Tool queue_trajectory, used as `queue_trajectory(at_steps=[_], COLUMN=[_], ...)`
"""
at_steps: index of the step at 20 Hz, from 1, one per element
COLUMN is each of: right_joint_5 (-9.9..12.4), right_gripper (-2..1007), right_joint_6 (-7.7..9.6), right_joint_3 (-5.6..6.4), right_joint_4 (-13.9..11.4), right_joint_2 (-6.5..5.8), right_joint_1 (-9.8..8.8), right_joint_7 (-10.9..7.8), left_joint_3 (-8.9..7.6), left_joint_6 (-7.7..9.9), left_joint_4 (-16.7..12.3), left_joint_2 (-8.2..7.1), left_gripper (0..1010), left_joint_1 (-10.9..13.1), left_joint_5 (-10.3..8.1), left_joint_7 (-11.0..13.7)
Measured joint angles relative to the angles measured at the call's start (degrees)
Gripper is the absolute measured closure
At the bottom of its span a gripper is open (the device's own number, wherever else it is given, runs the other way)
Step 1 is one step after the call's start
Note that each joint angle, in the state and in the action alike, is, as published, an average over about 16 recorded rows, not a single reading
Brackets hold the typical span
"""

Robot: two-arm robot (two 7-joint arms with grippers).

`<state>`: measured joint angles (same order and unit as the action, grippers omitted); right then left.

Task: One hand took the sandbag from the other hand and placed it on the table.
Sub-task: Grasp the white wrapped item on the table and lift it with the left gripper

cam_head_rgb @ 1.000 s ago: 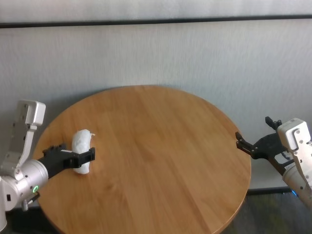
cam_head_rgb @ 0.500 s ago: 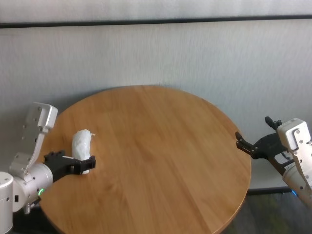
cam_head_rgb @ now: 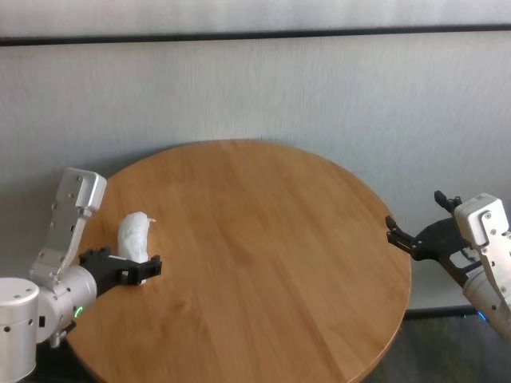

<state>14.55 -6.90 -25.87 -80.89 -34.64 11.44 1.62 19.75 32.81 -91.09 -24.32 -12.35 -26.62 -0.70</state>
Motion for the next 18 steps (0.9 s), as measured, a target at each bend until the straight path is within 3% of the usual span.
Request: queue_trajectory(at_steps=[18], right_joint_5=[0.0], right_gripper=[3], right_joint_6=[0.0], right_joint_3=[0.0], right_joint_4=[0.0], right_joint_2=[0.0], right_joint_1=[0.0], right_joint_7=[0.0], left_joint_3=[-1.03], left_joint_6=[0.81], left_joint_4=[5.78], left_joint_2=[3.41], left_gripper=[10], left_joint_1=[-2.96], left_joint_5=[2.36], left_joint_7=[-0.44])
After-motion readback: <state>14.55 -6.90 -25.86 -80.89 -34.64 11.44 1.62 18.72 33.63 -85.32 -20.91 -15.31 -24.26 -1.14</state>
